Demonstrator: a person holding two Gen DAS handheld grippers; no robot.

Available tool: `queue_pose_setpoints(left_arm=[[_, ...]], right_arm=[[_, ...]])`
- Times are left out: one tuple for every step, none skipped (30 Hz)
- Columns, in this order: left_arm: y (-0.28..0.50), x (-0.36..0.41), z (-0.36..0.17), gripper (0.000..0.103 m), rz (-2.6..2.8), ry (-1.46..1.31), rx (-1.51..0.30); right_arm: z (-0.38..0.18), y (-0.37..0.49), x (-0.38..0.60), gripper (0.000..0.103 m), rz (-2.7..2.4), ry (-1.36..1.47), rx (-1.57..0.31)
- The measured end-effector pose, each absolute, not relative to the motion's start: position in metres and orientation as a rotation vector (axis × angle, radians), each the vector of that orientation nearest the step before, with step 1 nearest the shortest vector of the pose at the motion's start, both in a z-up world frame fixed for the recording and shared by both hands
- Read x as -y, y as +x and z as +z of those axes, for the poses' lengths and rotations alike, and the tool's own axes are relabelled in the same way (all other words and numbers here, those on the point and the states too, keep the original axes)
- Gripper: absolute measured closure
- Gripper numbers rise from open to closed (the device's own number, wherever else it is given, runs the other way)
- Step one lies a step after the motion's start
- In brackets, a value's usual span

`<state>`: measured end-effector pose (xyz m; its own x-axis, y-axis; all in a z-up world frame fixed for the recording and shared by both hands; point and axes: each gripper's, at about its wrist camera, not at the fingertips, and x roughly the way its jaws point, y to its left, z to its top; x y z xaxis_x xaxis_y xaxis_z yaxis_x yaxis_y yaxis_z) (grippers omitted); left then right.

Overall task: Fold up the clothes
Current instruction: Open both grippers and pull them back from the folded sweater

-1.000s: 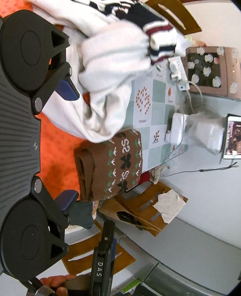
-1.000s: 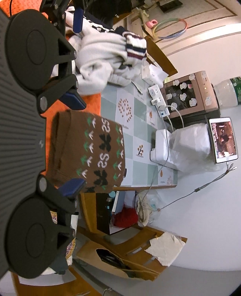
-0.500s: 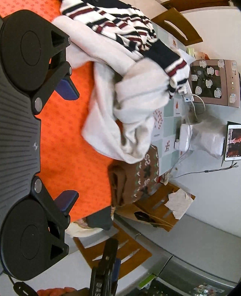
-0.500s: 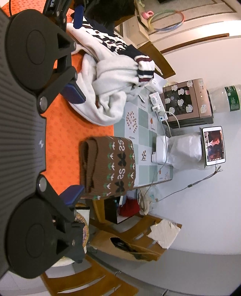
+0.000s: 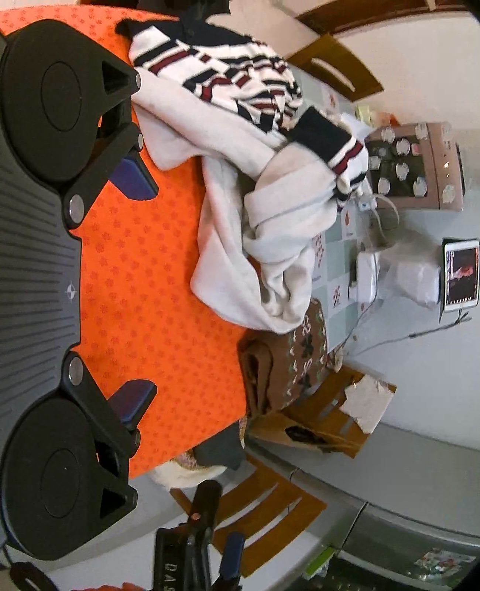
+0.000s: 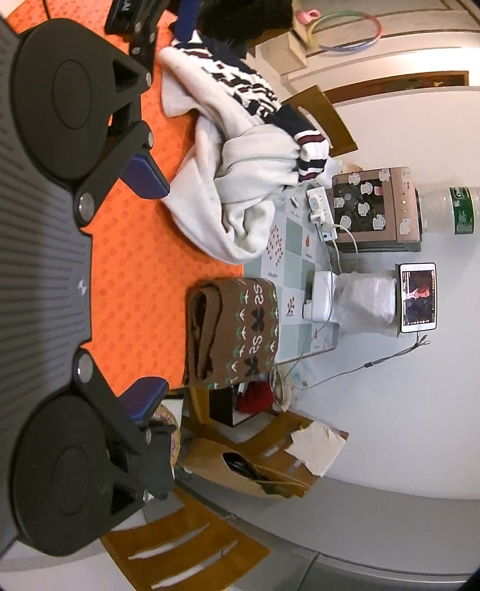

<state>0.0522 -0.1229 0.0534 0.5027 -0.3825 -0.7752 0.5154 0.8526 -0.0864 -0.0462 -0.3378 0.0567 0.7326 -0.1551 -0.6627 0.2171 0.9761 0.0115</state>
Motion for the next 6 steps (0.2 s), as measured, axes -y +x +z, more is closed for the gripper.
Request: queue_pose_setpoints(left_arm=[[0.050,0.123,0.052,0.000,-0.540,0.172,-0.891],[0.048,0.123,0.051,0.000,-0.536,0.183,-0.890],[0.045,0.123,0.049,0.000,-0.530,0.191,-0.887],[0.043,0.123,0.047,0.000,-0.523,0.199,-0.882],[0.041,0.122,0.044,0.000,-0.515,0.204,-0.879],[0.039,0.121,0.042,0.000,-0.509,0.208,-0.881]], right_arm=[[0.055,-0.048,0.336,0.000,-0.205,0.088,-0.718],[0.053,-0.051,0.334,0.000,-0.205,0.086,-0.716],[0.051,-0.053,0.333,0.000,-0.205,0.084,-0.715],[0.049,-0.054,0.332,0.000,-0.205,0.080,-0.715],[0.047,-0.056,0.330,0.000,-0.212,0.073,-0.713],[0.045,-0.057,0.329,0.000,-0.229,0.067,-0.708]])
